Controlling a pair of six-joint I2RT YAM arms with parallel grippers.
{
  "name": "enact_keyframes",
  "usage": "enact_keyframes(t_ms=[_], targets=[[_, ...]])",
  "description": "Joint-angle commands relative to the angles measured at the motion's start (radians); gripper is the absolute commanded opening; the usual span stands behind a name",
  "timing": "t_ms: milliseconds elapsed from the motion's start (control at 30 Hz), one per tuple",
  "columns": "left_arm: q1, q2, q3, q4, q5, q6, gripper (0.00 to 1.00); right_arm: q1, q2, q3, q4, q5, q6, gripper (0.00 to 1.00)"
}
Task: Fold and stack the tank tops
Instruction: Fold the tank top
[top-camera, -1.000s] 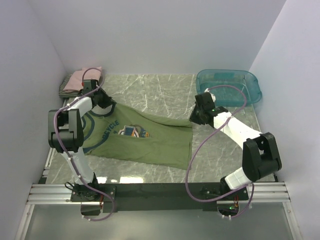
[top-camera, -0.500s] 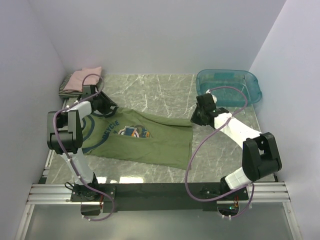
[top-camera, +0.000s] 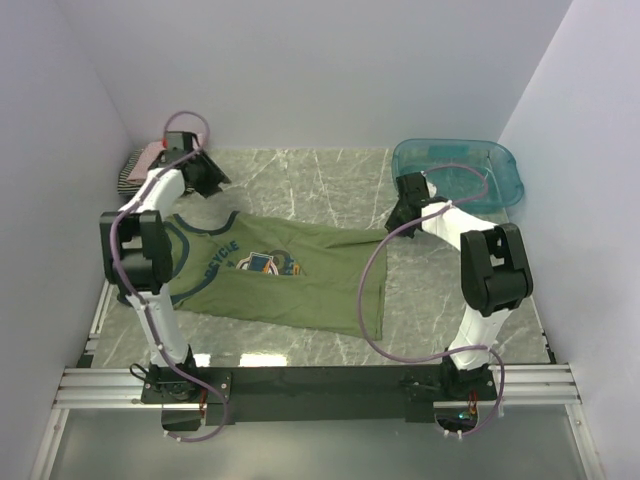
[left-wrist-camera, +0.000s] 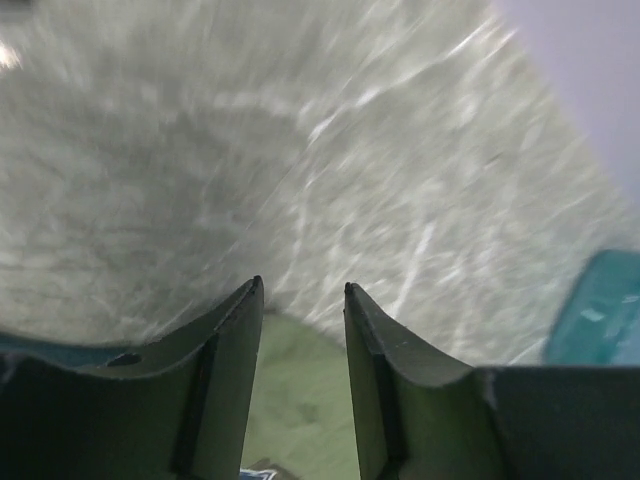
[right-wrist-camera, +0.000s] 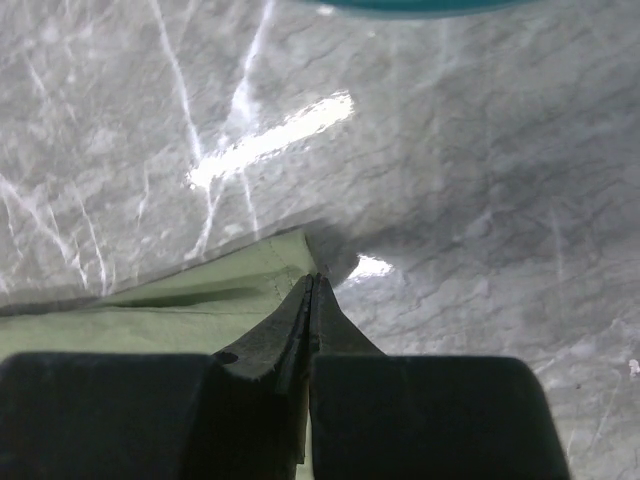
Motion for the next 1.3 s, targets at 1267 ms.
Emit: enact_keyframes(t_ms=[1267], targets=[[-0.165, 0.186, 0.098, -0.232, -0.081, -0.006, 0.44, -0.063, 0.035, -0.001, 0.081, 0.003, 0.027, 0.0]])
